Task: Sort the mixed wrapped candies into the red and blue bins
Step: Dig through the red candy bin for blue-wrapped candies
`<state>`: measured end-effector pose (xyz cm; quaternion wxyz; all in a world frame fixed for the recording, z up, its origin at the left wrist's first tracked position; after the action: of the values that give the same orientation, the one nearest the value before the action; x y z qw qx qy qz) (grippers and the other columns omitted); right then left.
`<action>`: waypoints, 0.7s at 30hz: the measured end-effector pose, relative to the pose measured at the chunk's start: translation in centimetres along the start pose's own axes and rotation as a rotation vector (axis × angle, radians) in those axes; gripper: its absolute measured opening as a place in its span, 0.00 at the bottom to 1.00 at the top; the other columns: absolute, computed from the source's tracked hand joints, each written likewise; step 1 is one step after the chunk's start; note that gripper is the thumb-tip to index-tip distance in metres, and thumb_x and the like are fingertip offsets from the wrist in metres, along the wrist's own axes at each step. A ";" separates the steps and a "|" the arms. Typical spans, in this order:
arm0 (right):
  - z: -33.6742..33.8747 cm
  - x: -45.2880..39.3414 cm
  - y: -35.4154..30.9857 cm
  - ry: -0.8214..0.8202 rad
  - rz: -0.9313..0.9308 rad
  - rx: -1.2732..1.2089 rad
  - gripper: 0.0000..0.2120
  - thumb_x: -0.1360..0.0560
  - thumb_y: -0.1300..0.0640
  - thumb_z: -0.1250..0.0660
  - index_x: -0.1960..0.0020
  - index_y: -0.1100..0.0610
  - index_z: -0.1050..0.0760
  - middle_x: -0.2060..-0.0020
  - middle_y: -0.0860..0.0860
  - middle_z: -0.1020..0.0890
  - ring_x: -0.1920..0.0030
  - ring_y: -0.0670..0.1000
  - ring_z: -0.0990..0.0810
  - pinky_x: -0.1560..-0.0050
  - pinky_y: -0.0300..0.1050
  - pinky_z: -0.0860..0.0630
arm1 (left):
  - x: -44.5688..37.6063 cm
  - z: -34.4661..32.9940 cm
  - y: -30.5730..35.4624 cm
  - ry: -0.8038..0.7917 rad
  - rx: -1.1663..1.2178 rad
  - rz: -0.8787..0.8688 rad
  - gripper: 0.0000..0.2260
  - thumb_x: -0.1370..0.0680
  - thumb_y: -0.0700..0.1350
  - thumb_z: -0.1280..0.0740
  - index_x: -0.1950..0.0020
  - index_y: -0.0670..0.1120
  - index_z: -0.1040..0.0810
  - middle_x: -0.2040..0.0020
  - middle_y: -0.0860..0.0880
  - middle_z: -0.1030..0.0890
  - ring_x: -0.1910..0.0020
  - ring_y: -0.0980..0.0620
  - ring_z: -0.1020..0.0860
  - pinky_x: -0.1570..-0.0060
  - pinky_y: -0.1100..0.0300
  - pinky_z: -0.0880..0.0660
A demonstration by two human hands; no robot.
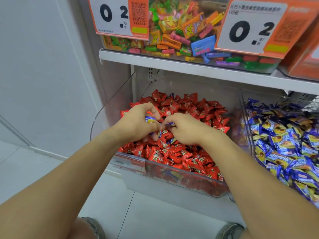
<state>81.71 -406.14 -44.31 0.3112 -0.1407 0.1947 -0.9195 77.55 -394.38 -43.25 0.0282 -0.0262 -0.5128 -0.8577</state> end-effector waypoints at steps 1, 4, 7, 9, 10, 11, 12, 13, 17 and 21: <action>-0.2 0.0 0.3 -0.023 -0.021 0.039 0.17 0.20 0.64 0.42 0.40 0.49 0.21 0.54 0.47 0.29 0.55 0.47 0.28 0.59 0.39 0.33 | -0.1 -0.2 0.0 -0.002 -0.089 -0.023 0.06 0.24 0.34 0.33 0.50 0.44 0.24 0.68 0.44 0.17 0.77 0.52 0.24 0.76 0.63 0.29; 0.6 0.7 1.2 -0.008 -0.064 0.143 0.15 0.20 0.60 0.39 0.38 0.48 0.20 0.47 0.50 0.28 0.43 0.53 0.27 0.45 0.44 0.30 | -1.0 -0.8 0.1 0.041 -0.413 -0.088 0.04 0.22 0.45 0.31 0.54 0.46 0.17 0.67 0.51 0.19 0.70 0.54 0.22 0.66 0.62 0.27; 2.3 1.7 1.7 0.079 -0.090 0.199 0.10 0.25 0.58 0.33 0.47 0.50 0.15 0.46 0.49 0.18 0.42 0.51 0.22 0.43 0.43 0.26 | -1.9 -1.9 0.1 0.062 -0.753 -0.098 0.13 0.25 0.56 0.29 0.58 0.46 0.15 0.65 0.49 0.19 0.62 0.49 0.21 0.61 0.55 0.23; 3.1 2.1 1.9 0.136 -0.085 0.197 0.05 0.27 0.55 0.28 0.53 0.50 0.14 0.51 0.46 0.16 0.46 0.50 0.20 0.45 0.44 0.23 | -2.3 -2.4 -0.2 0.048 -0.881 -0.062 0.15 0.28 0.58 0.28 0.55 0.46 0.18 0.66 0.51 0.23 0.61 0.47 0.23 0.63 0.55 0.26; 3.1 2.3 1.9 0.142 -0.075 0.201 0.04 0.28 0.53 0.27 0.54 0.50 0.15 0.54 0.46 0.16 0.47 0.50 0.19 0.46 0.44 0.23 | -2.5 -2.5 -0.4 0.050 -0.893 -0.047 0.16 0.29 0.59 0.26 0.55 0.47 0.20 0.66 0.52 0.26 0.61 0.47 0.24 0.63 0.55 0.28; 2.9 2.4 1.8 0.132 -0.066 0.207 0.07 0.29 0.49 0.25 0.54 0.51 0.15 0.56 0.46 0.17 0.48 0.50 0.20 0.46 0.44 0.24 | -2.7 -2.5 -0.6 0.048 -0.884 -0.026 0.16 0.30 0.59 0.25 0.56 0.47 0.21 0.66 0.52 0.27 0.61 0.47 0.25 0.63 0.55 0.29; 2.4 2.3 1.7 0.106 -0.063 0.209 0.12 0.29 0.45 0.25 0.54 0.52 0.15 0.57 0.47 0.16 0.50 0.50 0.20 0.47 0.43 0.24 | -2.8 -2.4 -0.8 0.051 -0.875 -0.016 0.17 0.31 0.58 0.24 0.57 0.47 0.22 0.66 0.51 0.27 0.61 0.47 0.24 0.64 0.55 0.29; 1.7 2.2 1.8 0.076 -0.070 0.214 0.17 0.31 0.42 0.25 0.53 0.55 0.15 0.57 0.50 0.16 0.51 0.52 0.20 0.48 0.45 0.23 | -2.9 -2.3 -1.0 0.057 -0.862 -0.006 0.17 0.32 0.57 0.23 0.57 0.46 0.22 0.64 0.51 0.25 0.60 0.46 0.23 0.63 0.54 0.27; 0.5 1.4 1.8 0.075 -0.085 0.272 0.23 0.32 0.38 0.25 0.56 0.58 0.16 0.57 0.56 0.15 0.54 0.54 0.19 0.56 0.50 0.20 | -3.0 -1.7 -1.4 0.091 -0.831 -0.009 0.09 0.31 0.50 0.24 0.57 0.46 0.16 0.60 0.48 0.18 0.58 0.45 0.19 0.59 0.52 0.20; 0.7 1.6 2.2 0.079 -0.102 0.263 0.22 0.26 0.41 0.28 0.60 0.61 0.18 0.66 0.55 0.19 0.61 0.55 0.21 0.65 0.46 0.27 | -3.0 -1.7 -1.9 0.018 -0.825 0.009 0.14 0.33 0.55 0.21 0.60 0.45 0.17 0.63 0.49 0.18 0.61 0.47 0.19 0.60 0.52 0.20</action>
<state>81.86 -408.94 -44.43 0.2720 -0.0720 0.0775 -0.9565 80.41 -394.91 -45.89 0.0235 -0.0302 -0.1253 -0.9914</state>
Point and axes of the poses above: each hand's wrist, its own x-axis away from the middle knuckle, its own z-axis out of the back of the hand, y = z × x, the point moved 8 cm from there along -x, towards the middle knuckle
